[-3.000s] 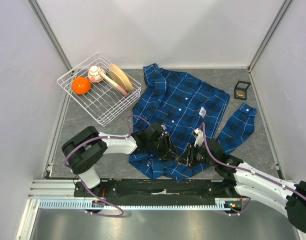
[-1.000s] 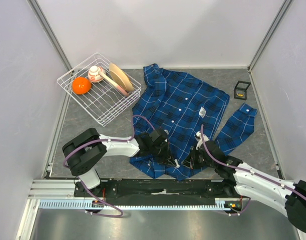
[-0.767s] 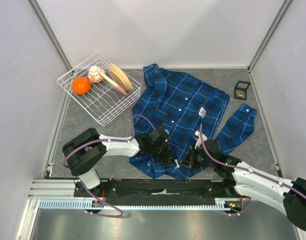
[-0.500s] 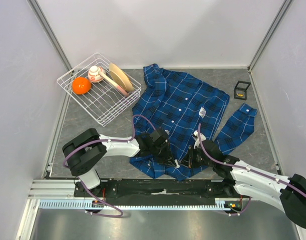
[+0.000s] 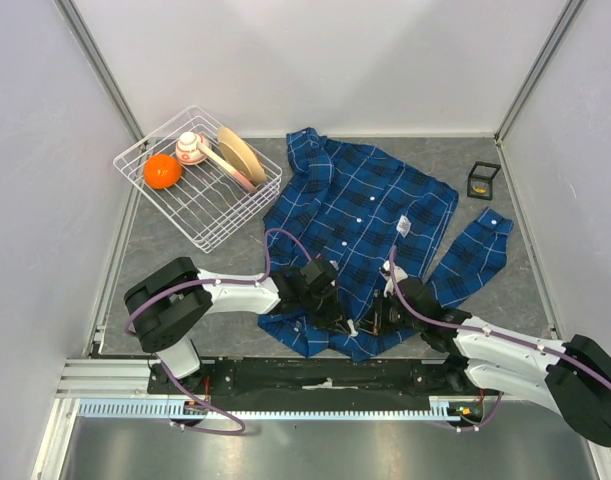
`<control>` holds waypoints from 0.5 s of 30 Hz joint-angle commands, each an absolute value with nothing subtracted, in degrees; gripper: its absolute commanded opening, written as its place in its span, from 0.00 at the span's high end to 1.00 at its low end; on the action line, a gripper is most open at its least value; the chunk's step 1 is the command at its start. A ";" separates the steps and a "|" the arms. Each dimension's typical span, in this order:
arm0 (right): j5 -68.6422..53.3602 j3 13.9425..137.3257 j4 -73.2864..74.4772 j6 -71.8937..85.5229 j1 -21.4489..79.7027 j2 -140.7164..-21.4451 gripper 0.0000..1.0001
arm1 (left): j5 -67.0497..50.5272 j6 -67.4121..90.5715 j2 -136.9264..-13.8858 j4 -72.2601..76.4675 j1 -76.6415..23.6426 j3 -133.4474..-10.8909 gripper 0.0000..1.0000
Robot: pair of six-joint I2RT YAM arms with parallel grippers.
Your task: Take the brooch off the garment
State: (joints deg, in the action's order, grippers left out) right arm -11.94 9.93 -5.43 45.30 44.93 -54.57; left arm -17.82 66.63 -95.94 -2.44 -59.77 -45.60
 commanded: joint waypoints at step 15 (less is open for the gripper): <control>-16.00 16.69 -5.36 38.50 46.14 -58.97 1.00 | -17.22 64.86 -98.26 -5.27 -61.44 -52.38 0.98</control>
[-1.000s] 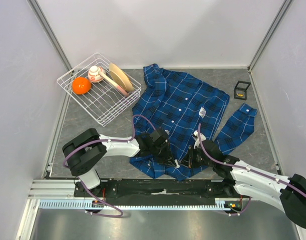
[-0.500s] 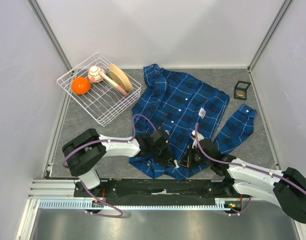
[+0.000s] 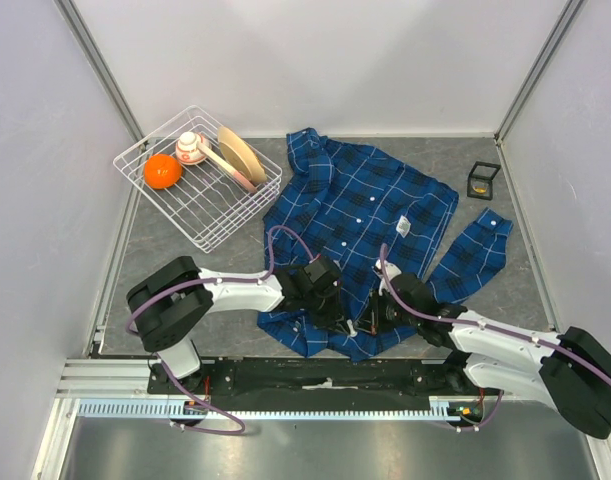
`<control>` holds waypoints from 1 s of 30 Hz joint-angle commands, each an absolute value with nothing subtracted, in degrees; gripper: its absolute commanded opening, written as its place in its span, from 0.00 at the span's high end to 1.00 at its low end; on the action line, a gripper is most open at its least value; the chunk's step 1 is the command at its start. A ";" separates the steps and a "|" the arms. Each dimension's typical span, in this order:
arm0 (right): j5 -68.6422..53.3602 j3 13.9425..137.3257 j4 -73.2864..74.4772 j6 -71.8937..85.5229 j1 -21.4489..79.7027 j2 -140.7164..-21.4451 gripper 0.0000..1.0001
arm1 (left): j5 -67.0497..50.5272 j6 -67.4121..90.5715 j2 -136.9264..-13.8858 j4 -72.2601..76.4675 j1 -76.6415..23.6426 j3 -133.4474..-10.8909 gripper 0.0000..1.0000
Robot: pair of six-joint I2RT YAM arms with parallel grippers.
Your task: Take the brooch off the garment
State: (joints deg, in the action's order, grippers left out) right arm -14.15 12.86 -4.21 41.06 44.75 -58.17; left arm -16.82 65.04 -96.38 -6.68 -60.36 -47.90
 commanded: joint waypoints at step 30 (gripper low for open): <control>10.09 26.19 5.18 37.70 66.27 -64.17 0.94 | -20.39 72.16 -96.95 2.11 -60.21 -51.95 0.98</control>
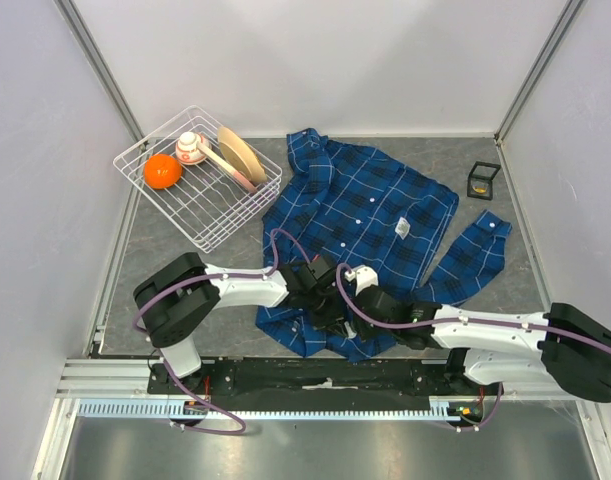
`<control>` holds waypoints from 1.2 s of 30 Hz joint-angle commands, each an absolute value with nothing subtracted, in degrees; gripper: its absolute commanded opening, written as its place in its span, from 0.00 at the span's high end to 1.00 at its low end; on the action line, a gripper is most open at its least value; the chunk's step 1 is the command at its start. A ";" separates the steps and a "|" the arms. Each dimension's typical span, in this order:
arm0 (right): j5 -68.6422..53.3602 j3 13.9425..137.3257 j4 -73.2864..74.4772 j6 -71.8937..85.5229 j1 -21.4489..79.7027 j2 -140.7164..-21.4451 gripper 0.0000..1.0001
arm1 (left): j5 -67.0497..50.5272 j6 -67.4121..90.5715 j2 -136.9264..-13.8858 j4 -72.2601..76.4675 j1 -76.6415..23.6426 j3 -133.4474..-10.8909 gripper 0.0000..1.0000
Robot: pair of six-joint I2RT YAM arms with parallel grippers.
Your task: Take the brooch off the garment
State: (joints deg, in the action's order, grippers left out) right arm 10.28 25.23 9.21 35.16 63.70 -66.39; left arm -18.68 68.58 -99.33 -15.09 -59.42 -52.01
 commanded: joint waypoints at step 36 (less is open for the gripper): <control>4.66 16.79 4.75 43.33 57.13 -53.26 0.91 | -17.93 70.75 -95.01 -3.25 -60.12 -48.25 0.98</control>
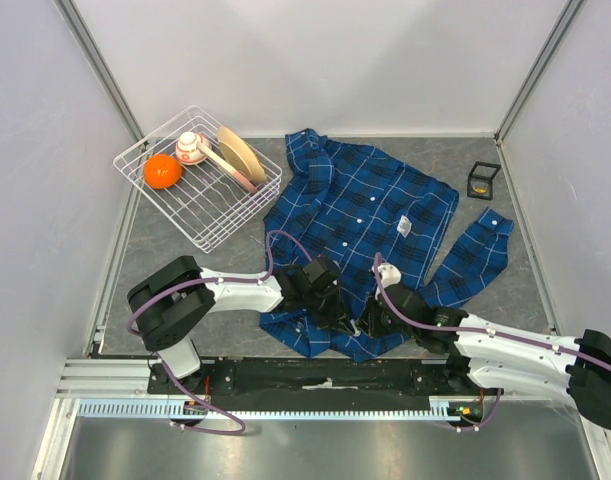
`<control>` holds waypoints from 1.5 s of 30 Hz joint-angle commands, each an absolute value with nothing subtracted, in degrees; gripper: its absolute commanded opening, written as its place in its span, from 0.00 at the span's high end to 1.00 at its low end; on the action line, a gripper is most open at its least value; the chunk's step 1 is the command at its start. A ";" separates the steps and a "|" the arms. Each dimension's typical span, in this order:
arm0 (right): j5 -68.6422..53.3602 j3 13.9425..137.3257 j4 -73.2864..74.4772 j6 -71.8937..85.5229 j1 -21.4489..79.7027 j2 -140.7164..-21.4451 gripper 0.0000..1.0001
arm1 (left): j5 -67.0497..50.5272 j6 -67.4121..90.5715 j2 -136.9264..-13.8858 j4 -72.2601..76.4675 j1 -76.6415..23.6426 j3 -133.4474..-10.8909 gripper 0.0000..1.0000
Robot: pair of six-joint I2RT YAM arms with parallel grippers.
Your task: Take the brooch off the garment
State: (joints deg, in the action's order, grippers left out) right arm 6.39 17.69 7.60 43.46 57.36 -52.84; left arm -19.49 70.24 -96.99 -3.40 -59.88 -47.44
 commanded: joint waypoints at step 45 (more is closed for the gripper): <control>-3.34 23.46 3.34 29.45 58.18 -67.41 1.00 | -21.44 64.95 -98.26 -2.99 -59.41 -58.45 0.98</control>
